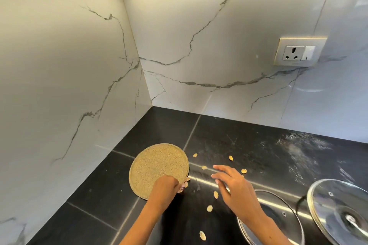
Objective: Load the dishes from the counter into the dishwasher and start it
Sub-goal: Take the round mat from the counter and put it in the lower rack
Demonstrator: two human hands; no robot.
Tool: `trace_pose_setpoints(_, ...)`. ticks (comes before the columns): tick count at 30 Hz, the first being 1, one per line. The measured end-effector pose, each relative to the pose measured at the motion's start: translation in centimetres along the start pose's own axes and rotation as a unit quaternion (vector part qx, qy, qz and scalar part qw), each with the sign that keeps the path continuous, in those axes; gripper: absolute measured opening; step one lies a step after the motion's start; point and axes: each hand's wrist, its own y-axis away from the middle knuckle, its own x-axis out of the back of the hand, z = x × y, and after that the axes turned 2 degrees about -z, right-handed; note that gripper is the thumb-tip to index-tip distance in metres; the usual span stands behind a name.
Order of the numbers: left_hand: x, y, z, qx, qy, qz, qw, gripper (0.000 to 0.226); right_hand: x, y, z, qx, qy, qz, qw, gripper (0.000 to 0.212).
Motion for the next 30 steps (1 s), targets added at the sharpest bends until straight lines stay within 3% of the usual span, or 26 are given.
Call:
trace_pose_setpoints(5, 0.1, 5.1, 1.6, 0.021, 0.026, -0.028, 0.999, 0.02, 1.9, 2.1, -0.6, 0.03, -0.016, 0.0, 0.999, 0.019)
trace_pose_setpoints(9, 0.2, 6.8, 2.5, 0.056, 0.038, -0.002, 0.998, 0.018, 2.6, 3.9, -1.3, 0.034, -0.027, -0.01, 0.999, 0.017)
trace_pose_setpoints(12, 0.3, 7.8, 3.3, 0.046, 0.015, -0.002, 0.999, 0.018, 3.4, 5.2, -1.5, 0.038, -0.02, -0.023, 0.999, 0.018)
trace_pose_setpoints(14, 1.0, 8.9, 3.8, 0.027, -0.027, 0.016, 0.999, 0.006, 4.0, 6.2, -1.4, 0.038, -0.013, -0.029, 0.999, 0.02)
trace_pose_setpoints(17, 2.5, 10.6, 3.4, -0.032, -0.059, 0.114, 0.991, 0.029, 5.0, 7.4, -1.4, 0.035, -0.013, -0.025, 0.999, 0.023)
trace_pose_setpoints(23, 7.9, 13.8, 2.3, -0.032, -0.08, 0.257, 0.962, 0.028, 7.4, 10.3, -1.6, 0.044, -0.01, 0.003, 0.999, 0.016)
trace_pose_setpoints(26, 9.9, 15.9, 4.0, -0.078, -0.092, 0.319, 0.94, 0.031, 9.6, 12.7, -1.7, 0.047, -0.01, 0.015, 0.999, 0.016)
trace_pose_setpoints(28, 10.7, 18.1, 7.1, -0.125, -0.069, 0.316, 0.938, 0.015, 11.7, 14.7, -1.8, 0.048, -0.006, 0.038, 0.998, 0.021)
trace_pose_setpoints(30, 11.4, 21.0, 11.9, -0.106, 0.044, 0.277, 0.954, 0.033, 14.4, 17.1, -1.7, 0.053, -0.008, 0.064, 0.996, 0.025)
